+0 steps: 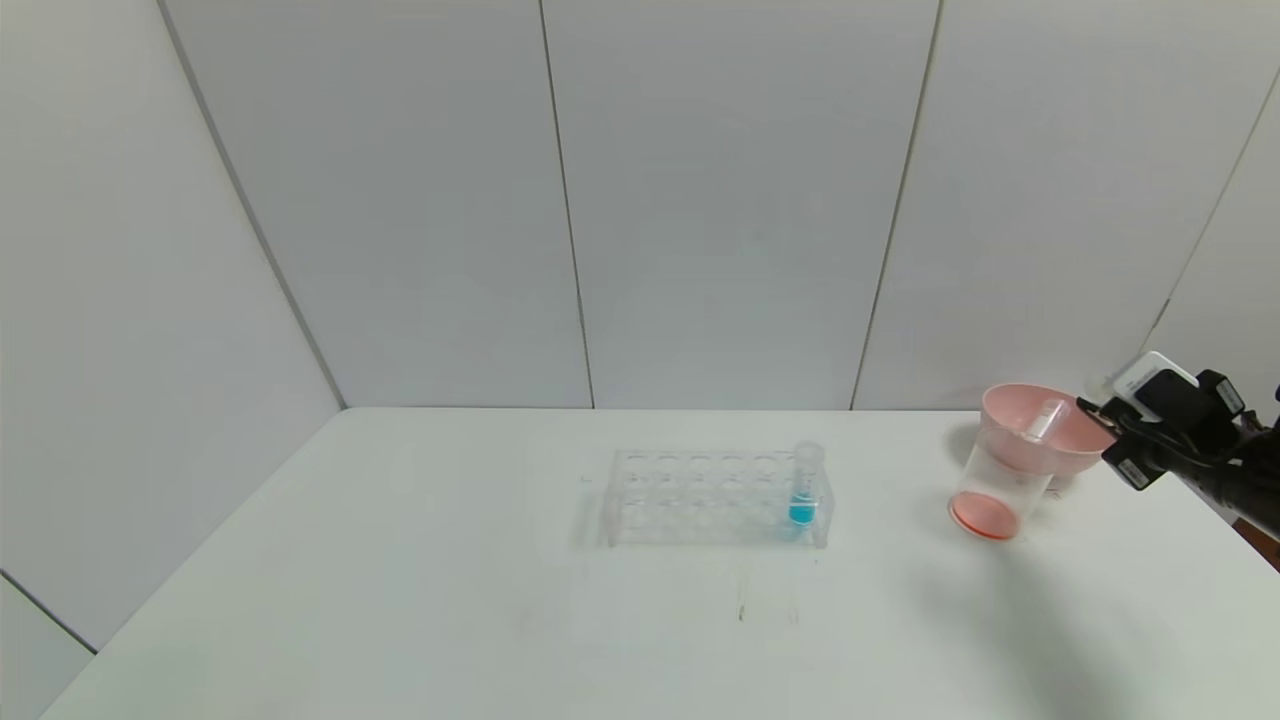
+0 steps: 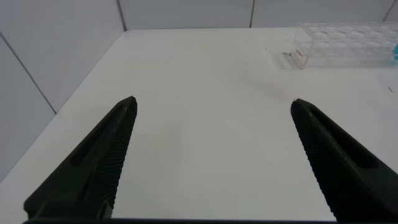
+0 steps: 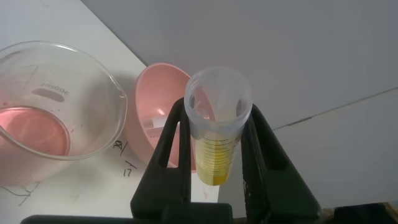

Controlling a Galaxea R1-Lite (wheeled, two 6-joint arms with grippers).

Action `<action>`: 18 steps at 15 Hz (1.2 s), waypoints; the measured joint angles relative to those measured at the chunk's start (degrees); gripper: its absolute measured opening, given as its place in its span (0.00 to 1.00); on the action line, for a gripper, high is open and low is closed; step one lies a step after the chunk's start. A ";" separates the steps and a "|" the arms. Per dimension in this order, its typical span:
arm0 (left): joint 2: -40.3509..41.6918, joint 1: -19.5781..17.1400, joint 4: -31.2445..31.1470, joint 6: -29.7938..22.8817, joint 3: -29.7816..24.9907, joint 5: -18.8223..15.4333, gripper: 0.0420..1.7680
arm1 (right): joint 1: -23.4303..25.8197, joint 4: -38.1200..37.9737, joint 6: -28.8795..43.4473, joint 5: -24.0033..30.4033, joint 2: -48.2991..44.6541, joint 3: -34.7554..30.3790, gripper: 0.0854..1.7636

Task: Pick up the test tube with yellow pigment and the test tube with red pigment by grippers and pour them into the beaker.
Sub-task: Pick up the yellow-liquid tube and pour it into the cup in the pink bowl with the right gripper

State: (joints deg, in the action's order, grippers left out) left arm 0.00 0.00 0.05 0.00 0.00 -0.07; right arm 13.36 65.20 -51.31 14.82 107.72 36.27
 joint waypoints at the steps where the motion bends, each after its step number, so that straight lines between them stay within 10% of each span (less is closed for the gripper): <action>1: 0.00 0.00 0.02 0.00 0.00 -0.02 1.00 | -0.05 -0.02 0.00 0.00 0.06 0.06 0.26; 18: 0.00 0.00 0.02 0.00 0.00 -0.02 1.00 | -0.52 2.66 -5.60 0.37 1.74 2.76 0.26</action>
State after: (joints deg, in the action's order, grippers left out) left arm 0.00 0.00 0.07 0.00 0.00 -0.10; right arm 12.84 67.85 -56.91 15.19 109.46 39.02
